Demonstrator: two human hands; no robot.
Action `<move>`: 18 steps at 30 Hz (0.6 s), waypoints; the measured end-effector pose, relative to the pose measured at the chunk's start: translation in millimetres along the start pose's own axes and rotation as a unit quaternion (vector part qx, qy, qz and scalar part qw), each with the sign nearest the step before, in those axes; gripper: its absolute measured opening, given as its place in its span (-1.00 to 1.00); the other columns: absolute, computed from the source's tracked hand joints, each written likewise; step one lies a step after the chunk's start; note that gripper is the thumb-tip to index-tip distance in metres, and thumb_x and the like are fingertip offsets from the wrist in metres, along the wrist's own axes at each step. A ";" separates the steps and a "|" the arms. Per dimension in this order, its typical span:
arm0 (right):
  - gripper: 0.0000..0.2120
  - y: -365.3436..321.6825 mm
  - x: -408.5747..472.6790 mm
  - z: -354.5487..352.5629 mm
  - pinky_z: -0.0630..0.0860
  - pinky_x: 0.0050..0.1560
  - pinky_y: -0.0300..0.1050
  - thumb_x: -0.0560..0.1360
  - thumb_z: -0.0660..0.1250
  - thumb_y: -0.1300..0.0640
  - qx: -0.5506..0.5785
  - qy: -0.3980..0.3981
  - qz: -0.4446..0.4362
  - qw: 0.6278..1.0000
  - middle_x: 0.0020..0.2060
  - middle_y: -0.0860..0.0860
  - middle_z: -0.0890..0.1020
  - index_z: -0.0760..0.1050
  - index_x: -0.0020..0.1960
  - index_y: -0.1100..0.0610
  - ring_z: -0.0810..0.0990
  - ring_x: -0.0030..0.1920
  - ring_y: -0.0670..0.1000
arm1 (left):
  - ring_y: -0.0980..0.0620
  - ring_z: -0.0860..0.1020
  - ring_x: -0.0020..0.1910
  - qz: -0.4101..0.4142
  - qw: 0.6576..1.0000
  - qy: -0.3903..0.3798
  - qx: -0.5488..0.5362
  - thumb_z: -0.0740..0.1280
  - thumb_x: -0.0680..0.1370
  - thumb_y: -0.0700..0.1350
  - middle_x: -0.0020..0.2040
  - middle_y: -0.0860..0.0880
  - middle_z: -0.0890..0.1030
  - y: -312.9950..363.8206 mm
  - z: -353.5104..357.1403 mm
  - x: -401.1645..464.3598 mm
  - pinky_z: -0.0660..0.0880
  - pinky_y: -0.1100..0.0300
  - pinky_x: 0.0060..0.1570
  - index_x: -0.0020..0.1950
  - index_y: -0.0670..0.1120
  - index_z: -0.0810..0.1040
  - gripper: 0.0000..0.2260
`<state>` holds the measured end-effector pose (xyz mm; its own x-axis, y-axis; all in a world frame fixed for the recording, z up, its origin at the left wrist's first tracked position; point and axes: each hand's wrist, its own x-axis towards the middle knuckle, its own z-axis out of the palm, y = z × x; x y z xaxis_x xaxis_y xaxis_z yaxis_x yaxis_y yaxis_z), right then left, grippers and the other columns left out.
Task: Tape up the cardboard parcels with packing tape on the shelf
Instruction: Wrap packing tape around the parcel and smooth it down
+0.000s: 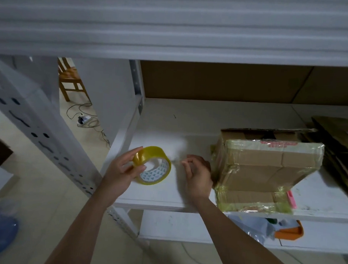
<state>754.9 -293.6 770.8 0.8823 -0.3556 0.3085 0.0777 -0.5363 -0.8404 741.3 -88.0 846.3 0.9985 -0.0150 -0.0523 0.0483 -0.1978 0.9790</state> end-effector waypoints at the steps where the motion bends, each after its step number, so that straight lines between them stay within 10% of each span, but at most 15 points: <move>1: -0.90 1.5 -0.2 0.8 0.44 -0.22 -0.09 0.54 0.38 0.08 0.006 -0.002 -0.011 1.000 -0.15 -0.29 0.49 0.57 -0.15 -0.05 0.52 -0.02 -0.07 | 0.24 0.55 0.06 0.006 1.000 0.006 0.002 0.41 0.52 -0.25 0.11 0.25 0.53 1.4 -2.0 -1.3 0.57 0.37 -0.18 0.23 0.17 0.50 -0.59; 8: -0.80 -26.4 13.3 -0.1 0.60 -0.28 -0.08 0.54 0.35 0.31 0.169 0.023 -0.028 0.985 -0.07 -0.12 0.62 0.61 -0.08 0.02 0.65 -0.27 -0.02 | 0.28 0.59 0.00 0.083 0.995 0.047 0.037 0.39 0.53 -0.25 0.04 0.36 0.55 31.1 -6.7 -8.2 0.56 0.41 -0.14 0.21 0.21 0.48 -0.60; 18: -0.93 -93.5 60.6 -92.9 0.36 0.07 -0.49 0.43 0.43 0.41 -0.015 0.145 -0.339 0.929 -0.10 0.15 0.68 0.62 -0.10 0.30 0.56 -0.06 -0.05 | 0.05 0.61 0.20 0.167 0.984 0.032 -0.048 0.36 0.55 -0.29 0.19 0.18 0.62 101.8 18.7 1.6 0.57 0.11 0.16 0.32 0.11 0.51 -0.58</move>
<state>757.9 -336.1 909.4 0.4719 -0.1177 0.8737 0.5539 -0.7315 -0.3977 747.3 -126.5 942.3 0.9585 -0.0010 0.2851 -0.2838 -0.0982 0.9538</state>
